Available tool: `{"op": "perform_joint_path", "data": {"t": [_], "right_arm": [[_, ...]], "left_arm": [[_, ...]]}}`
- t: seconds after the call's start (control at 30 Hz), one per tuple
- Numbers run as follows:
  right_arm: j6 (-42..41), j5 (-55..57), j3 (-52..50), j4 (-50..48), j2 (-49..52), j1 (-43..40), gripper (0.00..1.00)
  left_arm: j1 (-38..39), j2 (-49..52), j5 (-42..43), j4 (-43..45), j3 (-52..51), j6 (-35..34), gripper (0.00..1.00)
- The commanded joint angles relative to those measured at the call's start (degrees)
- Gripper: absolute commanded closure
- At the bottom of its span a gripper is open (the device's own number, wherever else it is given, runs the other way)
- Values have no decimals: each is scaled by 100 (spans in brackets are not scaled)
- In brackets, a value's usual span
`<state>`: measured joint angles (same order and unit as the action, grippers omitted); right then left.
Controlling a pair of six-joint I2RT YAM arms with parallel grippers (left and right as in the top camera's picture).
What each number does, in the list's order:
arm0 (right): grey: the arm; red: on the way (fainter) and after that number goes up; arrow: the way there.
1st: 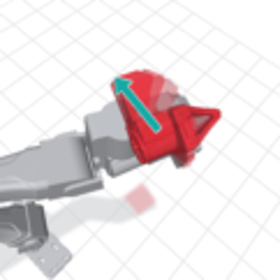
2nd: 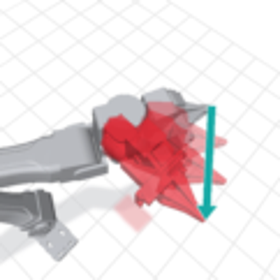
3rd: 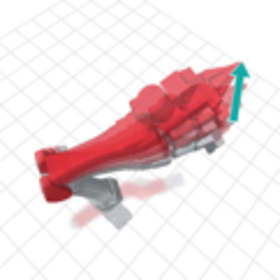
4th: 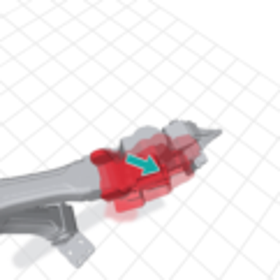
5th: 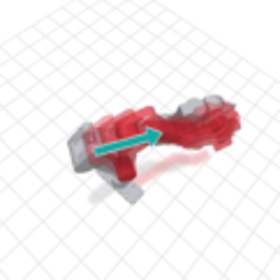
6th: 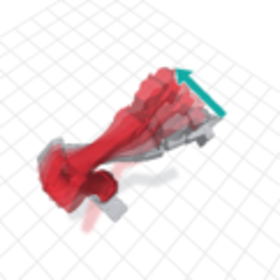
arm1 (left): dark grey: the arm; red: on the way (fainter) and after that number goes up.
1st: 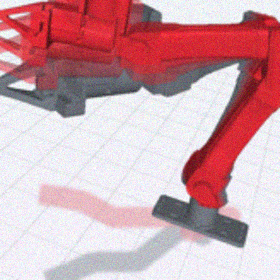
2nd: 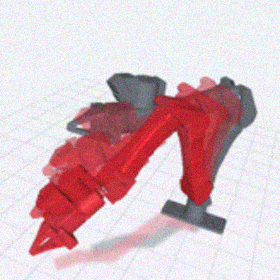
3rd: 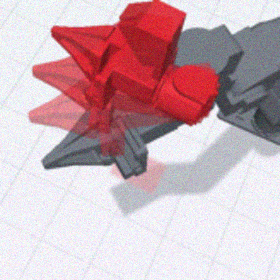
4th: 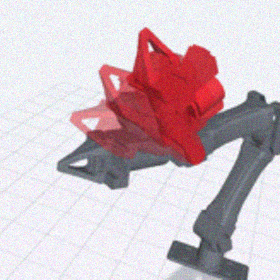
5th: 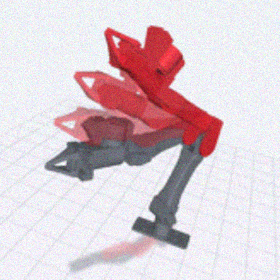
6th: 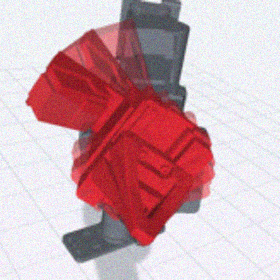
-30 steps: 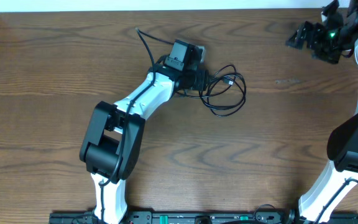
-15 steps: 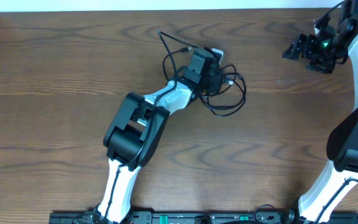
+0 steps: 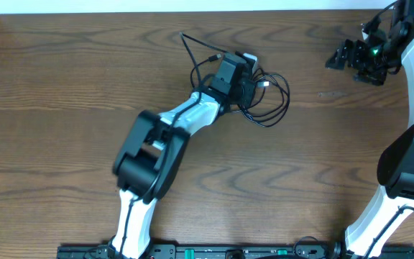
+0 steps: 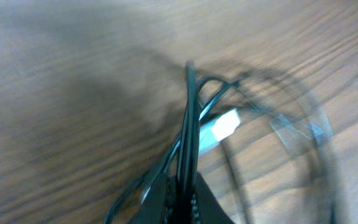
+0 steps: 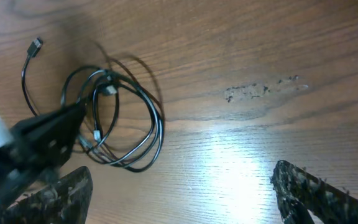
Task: Untangle cables
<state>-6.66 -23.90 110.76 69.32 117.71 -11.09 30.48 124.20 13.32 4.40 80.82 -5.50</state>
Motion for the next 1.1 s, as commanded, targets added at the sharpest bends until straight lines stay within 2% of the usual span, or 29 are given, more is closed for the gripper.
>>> {"op": "perform_joint_path", "data": {"t": [0.0,0.17,0.4,0.53,0.73,0.97,1.07], "right_arm": [[118,-2,-42,-52,-26,133,9],[487,-363,-42,-57,-26,363,8],[1923,-2518,-42,299,-28,549,8],[2511,-3117,-42,704,-39,546,9],[3211,-3060,-42,1296,-42,568,10],[3200,-2734,-109,1307,-39,992,12],[2680,-2363,-201,1008,-39,1287,11]], "left_arm": [[-22,-1416,321,-732,42,-380,93],[-22,-2455,748,-1945,42,-490,92],[-31,-3075,1134,-2924,42,-487,93],[-105,-3110,1182,-3032,42,-496,93],[-455,-3115,1532,-2938,42,-1043,92],[-905,-3195,2695,-2599,42,-1652,93],[-992,-3292,2861,-2492,42,-1853,93]]}}
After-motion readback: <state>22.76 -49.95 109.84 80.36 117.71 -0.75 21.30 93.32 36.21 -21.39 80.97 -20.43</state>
